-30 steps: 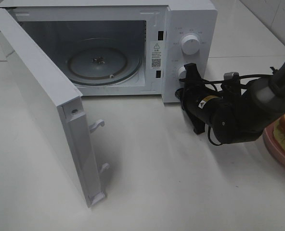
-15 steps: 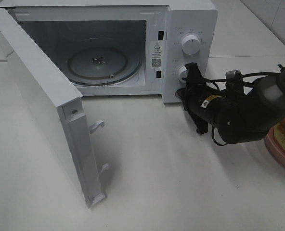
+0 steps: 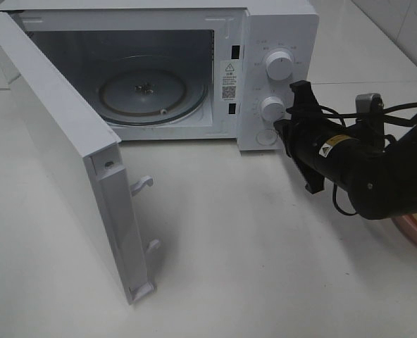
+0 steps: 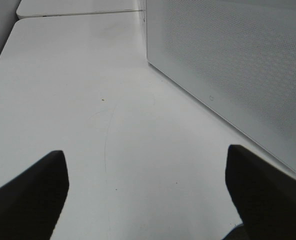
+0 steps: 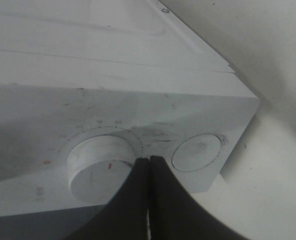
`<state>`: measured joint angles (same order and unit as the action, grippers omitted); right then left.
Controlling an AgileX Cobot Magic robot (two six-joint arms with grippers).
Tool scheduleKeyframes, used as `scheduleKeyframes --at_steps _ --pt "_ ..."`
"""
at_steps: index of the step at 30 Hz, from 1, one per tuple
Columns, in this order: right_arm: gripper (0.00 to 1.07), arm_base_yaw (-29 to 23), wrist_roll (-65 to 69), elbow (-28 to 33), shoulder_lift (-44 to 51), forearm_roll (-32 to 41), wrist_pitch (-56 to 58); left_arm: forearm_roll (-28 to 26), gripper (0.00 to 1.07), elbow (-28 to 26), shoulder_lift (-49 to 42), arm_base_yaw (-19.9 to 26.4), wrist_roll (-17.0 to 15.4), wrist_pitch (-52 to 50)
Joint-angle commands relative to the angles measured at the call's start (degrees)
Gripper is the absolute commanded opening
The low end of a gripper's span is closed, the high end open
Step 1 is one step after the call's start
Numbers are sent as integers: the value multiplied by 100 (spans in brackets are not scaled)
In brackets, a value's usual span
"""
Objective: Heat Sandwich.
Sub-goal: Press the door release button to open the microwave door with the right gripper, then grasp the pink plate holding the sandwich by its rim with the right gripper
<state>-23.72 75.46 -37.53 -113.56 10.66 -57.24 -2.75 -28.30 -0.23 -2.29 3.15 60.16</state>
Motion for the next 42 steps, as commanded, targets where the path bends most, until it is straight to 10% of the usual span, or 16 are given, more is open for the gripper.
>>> scheduleKeyframes --at_steps 1,22,42 --pt "0 23 -69 304 372 -86 0 -11 79 17 -126 0 -6 -69" --pt "0 23 -2166 963 2401 -286 2194 -11 79 17 -126 0 -6 -69" --pt "2 34 -2733 321 3283 -2991 6291 -11 79 17 -126 0 -6 -69"
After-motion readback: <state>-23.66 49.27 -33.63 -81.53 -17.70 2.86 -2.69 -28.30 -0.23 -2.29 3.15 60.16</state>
